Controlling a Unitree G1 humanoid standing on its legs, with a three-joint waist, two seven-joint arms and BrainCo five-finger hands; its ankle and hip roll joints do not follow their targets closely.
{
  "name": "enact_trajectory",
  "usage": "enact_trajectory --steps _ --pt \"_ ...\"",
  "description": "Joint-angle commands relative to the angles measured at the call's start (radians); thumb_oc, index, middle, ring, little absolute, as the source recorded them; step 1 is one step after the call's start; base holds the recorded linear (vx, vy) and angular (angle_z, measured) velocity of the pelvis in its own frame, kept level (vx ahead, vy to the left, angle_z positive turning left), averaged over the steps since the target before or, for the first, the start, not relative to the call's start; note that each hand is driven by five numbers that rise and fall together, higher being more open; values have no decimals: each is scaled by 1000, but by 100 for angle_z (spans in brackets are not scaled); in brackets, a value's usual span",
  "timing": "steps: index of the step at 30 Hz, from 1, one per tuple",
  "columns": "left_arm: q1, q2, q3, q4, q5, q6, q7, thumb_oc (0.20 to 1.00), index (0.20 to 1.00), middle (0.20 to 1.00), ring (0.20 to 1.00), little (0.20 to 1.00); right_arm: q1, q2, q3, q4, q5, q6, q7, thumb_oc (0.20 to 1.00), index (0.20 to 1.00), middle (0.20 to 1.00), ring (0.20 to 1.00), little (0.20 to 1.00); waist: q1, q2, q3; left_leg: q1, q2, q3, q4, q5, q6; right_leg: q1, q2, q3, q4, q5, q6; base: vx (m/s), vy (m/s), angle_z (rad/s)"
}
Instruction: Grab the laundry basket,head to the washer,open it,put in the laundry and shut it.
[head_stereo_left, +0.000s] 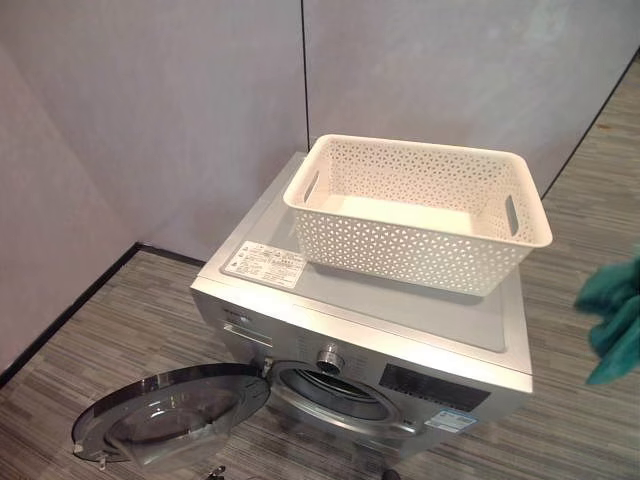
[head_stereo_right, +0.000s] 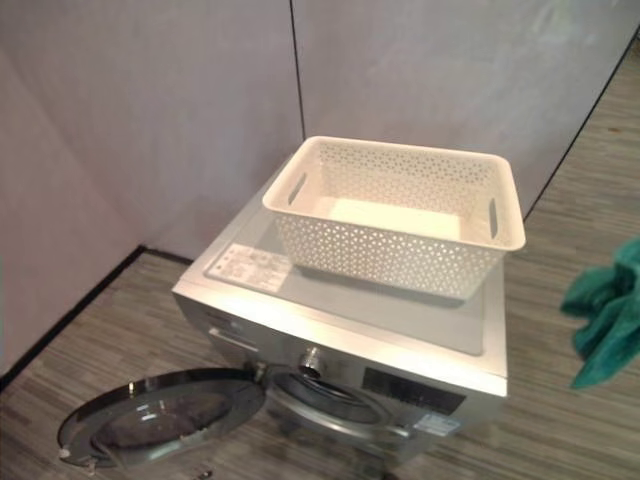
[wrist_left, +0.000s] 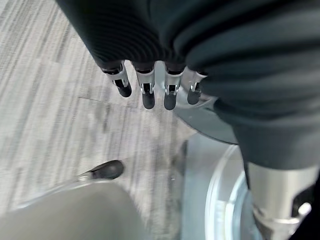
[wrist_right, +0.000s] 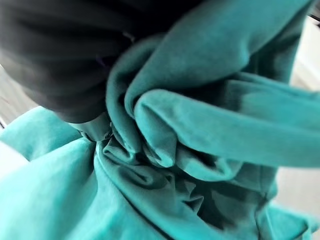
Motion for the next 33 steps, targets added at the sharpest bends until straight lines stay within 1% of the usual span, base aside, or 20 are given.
enact_trajectory --steps 1,3,4,6,7,9,12,13,15,17,18,19,20,21,23,24,25,27,30,33 --pt "-77 45 -39 -3 16 -57 -18 1000 1000 1000 1000 1000 -52 0 -17 -63 -28 -49 21 200 200 200 200 200 17 -75 11 70 -37 -22 11 -103 53 -40 -76 -6 65 5 65 -4 33 -4" --pt "-74 56 -48 -35 18 -62 -24 1000 1000 1000 1000 1000 -40 34 5 -75 -37 -46 39 200 200 200 200 200 15 -72 13 77 -38 -15 12 -115 57 -38 -77 -2 63 2 71 -38 61 -12" --pt "-77 80 -75 -110 36 -78 -35 1000 1000 1000 1000 1000 -19 110 53 -85 -41 -52 66 200 200 200 200 200 7 -68 26 75 -51 -5 15 -111 65 -54 -85 7 71 15 74 -126 120 -24" --pt "-85 111 -113 -164 58 -96 -49 1000 1000 1000 1000 1000 -9 159 95 -62 -38 -61 88 200 200 200 200 200 -2 -58 36 82 -61 2 17 -124 72 -55 -96 12 83 12 84 -71 160 -19" --pt "-98 161 -161 -255 96 -108 -68 1000 1000 1000 1000 1000 -3 205 143 -17 -39 -65 108 200 200 200 200 200 -9 -54 51 86 -79 3 19 -130 82 -55 -116 17 90 20 94 -56 187 -8" --pt "-115 195 -194 -309 120 -120 -74 1000 1000 1000 1000 1000 -15 242 178 12 -24 -68 120 200 200 200 200 200 -16 -48 64 88 -95 9 19 -135 89 -67 -132 22 91 42 101 -102 154 -9" --pt "-167 234 -240 -361 165 -125 -71 1000 1000 1000 1000 1000 -36 298 254 102 -9 -64 150 200 200 200 200 200 -19 -51 97 87 -118 46 18 -136 104 -115 -155 20 96 107 101 -146 104 -14" --pt "-168 235 -240 -360 166 -125 -71 1000 1000 1000 1000 1000 -40 298 255 104 -8 -66 150 200 200 200 200 200 -18 -53 98 86 -119 48 18 -136 104 -118 -155 23 98 107 101 -184 64 -39" --pt "-199 254 -267 -396 180 -113 -68 1000 1000 1000 1000 1000 -58 316 307 142 -1 -62 166 200 200 200 200 200 -1 -40 126 69 -111 85 24 -123 115 -133 -172 -63 172 72 99 -178 61 -50" --pt "-209 275 -279 -443 187 -107 -71 1000 1000 1000 1000 1000 -64 341 354 166 -7 -60 182 200 200 200 200 200 15 -30 139 54 -96 117 31 -104 121 -109 -183 -159 258 17 73 -182 74 -66" --pt "-211 281 -280 -459 188 -106 -69 1000 1000 1000 1000 1000 -72 358 387 176 -12 -60 195 200 200 200 200 200 25 -24 142 45 -89 134 36 -97 127 -98 -181 -192 316 -10 60 -125 49 -61" --pt "-211 282 -279 -460 188 -105 -69 1000 1000 1000 1000 1000 -74 359 388 177 -12 -60 195 200 200 200 200 200 24 -26 141 41 -90 134 37 -93 127 -102 -182 -192 316 -8 58 -171 63 -35" --pt "-208 294 -279 -500 192 -107 -68 1000 1000 1000 1000 1000 -91 403 473 181 -12 -72 236 200 200 200 200 200 43 -23 140 17 -82 162 47 -80 138 -91 -163 -219 410 -68 36 -164 50 -44" --pt "-203 306 -283 -517 208 -115 -65 1000 1000 1000 1000 1000 -103 434 531 184 -3 -84 263 200 200 200 200 200 58 -25 137 4 -81 178 49 -71 146 -84 -148 -230 457 -97 28 -200 52 -57" --pt "-193 314 -290 -528 226 -121 -63 1000 1000 1000 1000 1000 -118 460 579 173 9 -93 283 200 200 200 200 200 72 -28 132 -6 -81 193 49 -67 150 -73 -133 -235 477 -120 19 -101 -13 -63" --pt "-170 318 -302 -539 245 -123 -69 1000 1000 1000 1000 1000 -131 493 672 118 28 -114 328 200 200 200 200 200 93 -38 123 -24 -85 212 54 -60 152 -37 -104 -241 468 -143 13 -115 -61 -46" --pt "-162 310 -308 -526 250 -121 -64 1000 1000 1000 1000 1000 -149 500 717 87 38 -119 343 200 200 200 200 200 104 -48 123 -41 -88 217 58 -50 154 -21 -79 -230 458 -154 10 -185 -102 -48" --pt "-166 297 -310 -511 250 -118 -53 1000 1000 1000 1000 1000 -190 505 794 33 61 -132 354 200 200 200 200 200 131 -69 129 -87 -85 223 73 -36 145 2 -29 -202 411 -213 0 -223 -125 -54" --pt "-185 280 -321 -506 253 -116 -31 1000 1000 1000 1000 1000 -317 502 919 -45 99 -147 374 200 200 200 200 200 192 -100 156 -182 -53 269 98 6 112 35 -12 -225 266 -227 -14 -309 -231 -38" --pt "-218 281 -334 -515 253 -114 -14 1000 1000 1000 1000 1000 -384 463 970 -112 157 -152 376 200 200 200 200 200 220 -121 198 -272 2 260 143 58 66 50 39 -228 165 -237 -37 -252 -262 -38"
